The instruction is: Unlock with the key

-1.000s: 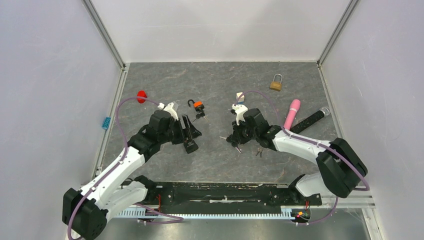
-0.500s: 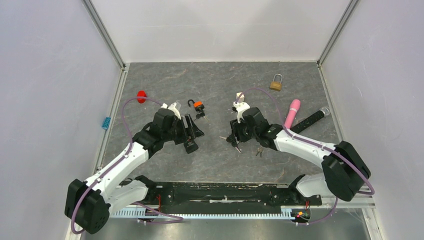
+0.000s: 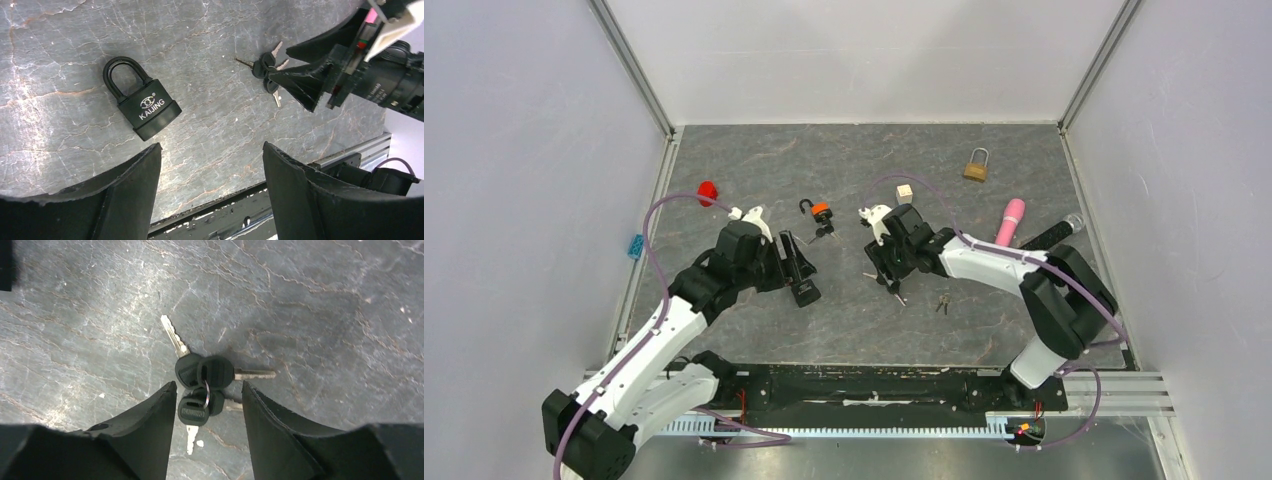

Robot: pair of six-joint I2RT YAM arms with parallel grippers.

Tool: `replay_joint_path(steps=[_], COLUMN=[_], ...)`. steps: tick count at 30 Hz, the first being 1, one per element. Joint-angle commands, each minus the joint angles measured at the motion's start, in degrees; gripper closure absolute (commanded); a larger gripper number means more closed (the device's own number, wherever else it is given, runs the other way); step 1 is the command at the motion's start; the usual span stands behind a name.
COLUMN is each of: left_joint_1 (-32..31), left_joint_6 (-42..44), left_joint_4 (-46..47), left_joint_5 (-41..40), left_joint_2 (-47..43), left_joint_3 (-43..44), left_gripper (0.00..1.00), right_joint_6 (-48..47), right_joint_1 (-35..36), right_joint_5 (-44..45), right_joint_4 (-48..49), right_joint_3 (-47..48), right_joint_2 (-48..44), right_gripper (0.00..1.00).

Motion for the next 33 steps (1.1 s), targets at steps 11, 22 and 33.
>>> replay_joint_path(steps=[11,22,33], left_joint_1=[0.03,0.05,-0.03], left_joint_6=[2.61,1.71,0.84], left_joint_4=[0.03,2.28,3.98], left_joint_5=[0.44,3.25,4.83], left_joint_2=[-0.38,1.7,1.99], left_joint_3=[-0.49,-0.61,-1.51], left_gripper=[0.21,0.22,0.22], right_joint_6=[-7.72,-1.18,0.19], right_joint_1=[1.57,4.99,4.91], right_joint_5=[-2.5,2.28,-0.58], right_joint_4=[-3.0,-11.51,-13.17], right_joint_3=[2.86,-0.73,-4.94], right_joint_2=[8.35,-0.57,-6.62], right_gripper=[0.47,0.54,0.4])
